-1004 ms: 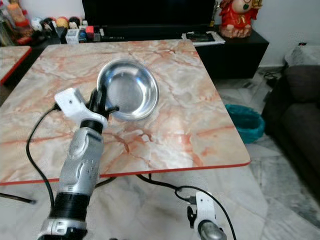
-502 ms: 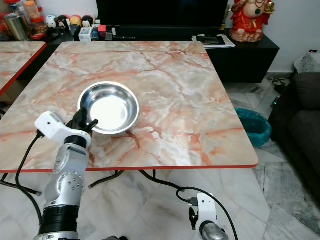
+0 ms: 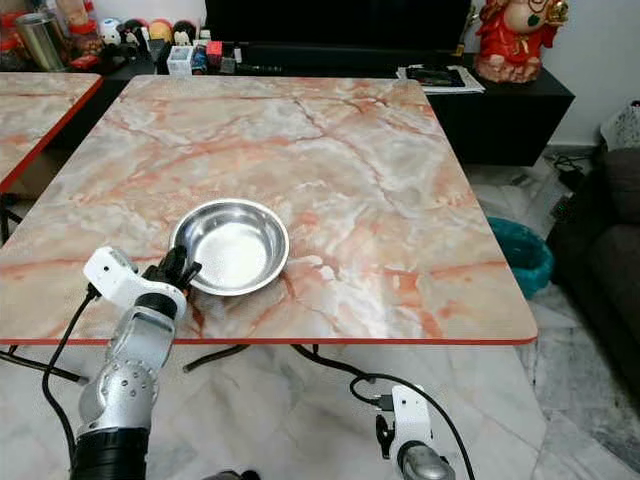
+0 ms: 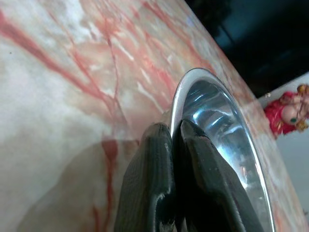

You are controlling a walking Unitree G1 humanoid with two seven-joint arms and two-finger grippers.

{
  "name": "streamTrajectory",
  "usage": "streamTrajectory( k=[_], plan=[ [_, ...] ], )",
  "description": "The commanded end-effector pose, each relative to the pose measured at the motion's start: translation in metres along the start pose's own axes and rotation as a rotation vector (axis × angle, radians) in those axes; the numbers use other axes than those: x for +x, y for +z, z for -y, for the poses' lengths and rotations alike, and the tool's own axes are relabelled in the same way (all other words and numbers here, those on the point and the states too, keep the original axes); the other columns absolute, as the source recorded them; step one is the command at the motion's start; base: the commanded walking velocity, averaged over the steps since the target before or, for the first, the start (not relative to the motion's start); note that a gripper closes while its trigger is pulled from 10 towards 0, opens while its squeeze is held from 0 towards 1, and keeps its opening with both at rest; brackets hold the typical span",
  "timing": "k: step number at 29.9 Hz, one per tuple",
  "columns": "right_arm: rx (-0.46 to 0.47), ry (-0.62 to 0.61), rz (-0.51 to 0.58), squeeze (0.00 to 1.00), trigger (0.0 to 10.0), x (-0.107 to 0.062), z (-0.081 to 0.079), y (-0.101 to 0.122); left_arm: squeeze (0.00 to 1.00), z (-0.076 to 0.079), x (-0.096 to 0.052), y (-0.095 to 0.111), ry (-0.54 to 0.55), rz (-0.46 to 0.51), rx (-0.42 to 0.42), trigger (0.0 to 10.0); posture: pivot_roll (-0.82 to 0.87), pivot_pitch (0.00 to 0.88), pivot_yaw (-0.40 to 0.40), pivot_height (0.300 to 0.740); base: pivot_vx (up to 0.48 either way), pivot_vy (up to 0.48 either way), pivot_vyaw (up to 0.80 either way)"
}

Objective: Setting the table

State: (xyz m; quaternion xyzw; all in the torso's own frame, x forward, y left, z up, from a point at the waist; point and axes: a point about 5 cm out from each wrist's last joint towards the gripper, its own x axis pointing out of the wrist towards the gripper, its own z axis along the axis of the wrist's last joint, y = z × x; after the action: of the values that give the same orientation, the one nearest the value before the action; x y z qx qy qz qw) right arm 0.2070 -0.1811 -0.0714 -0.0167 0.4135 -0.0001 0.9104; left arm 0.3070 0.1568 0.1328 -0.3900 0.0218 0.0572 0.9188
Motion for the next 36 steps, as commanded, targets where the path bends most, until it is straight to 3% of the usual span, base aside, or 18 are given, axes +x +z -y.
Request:
streamTrajectory(
  k=[1,6,8,12,18,26,31,36],
  plan=[
    [0.001,-0.002,-0.015,0.0,10.0,-0.001,0.001,-0.004,0.0,0.009,-0.002,-0.001,-0.05,-0.024,0.023,10.0,0.07,0.09,-0.032,0.74,0.0,0.0,0.0],
    [0.001,-0.003,-0.014,0.0,10.0,-0.001,0.001,-0.003,0.0,0.01,-0.001,0.0,-0.076,-0.048,0.062,10.0,0.07,0.093,-0.034,0.74,0.0,0.0,0.0],
    [0.001,-0.002,-0.013,0.0,10.0,0.0,0.001,-0.003,0.0,0.016,0.003,0.008,-0.143,-0.055,0.1,10.0,0.07,0.092,-0.039,0.74,0.0,0.0,0.0],
    [-0.001,-0.001,-0.012,0.0,10.0,0.0,0.001,-0.001,0.0,0.019,0.008,0.023,-0.254,-0.086,0.259,10.0,0.08,0.091,-0.039,0.74,0.0,0.0,0.0],
    [0.001,0.0,-0.008,0.0,10.0,0.0,0.0,0.001,0.0,0.019,0.011,0.035,-0.354,-0.129,0.349,10.0,0.08,0.089,-0.039,0.74,0.0,0.0,0.0],
    [-0.01,0.008,-0.013,0.0,10.0,0.0,-0.001,0.0,0.0,0.01,0.015,0.036,-0.453,-0.223,0.242,10.0,0.08,0.088,-0.042,0.74,0.0,0.0,0.0],
    [-0.008,0.005,-0.01,0.0,10.0,0.0,0.0,0.001,0.0,-0.005,0.023,0.037,-0.405,-0.257,0.236,10.0,0.08,0.086,-0.043,0.74,0.0,0.0,0.0],
    [-0.005,0.002,-0.01,0.0,10.0,0.0,0.001,0.001,0.0,-0.011,0.026,0.037,-0.384,-0.273,0.225,10.0,0.08,0.086,-0.045,0.74,0.0,0.0,0.0]
  ],
)
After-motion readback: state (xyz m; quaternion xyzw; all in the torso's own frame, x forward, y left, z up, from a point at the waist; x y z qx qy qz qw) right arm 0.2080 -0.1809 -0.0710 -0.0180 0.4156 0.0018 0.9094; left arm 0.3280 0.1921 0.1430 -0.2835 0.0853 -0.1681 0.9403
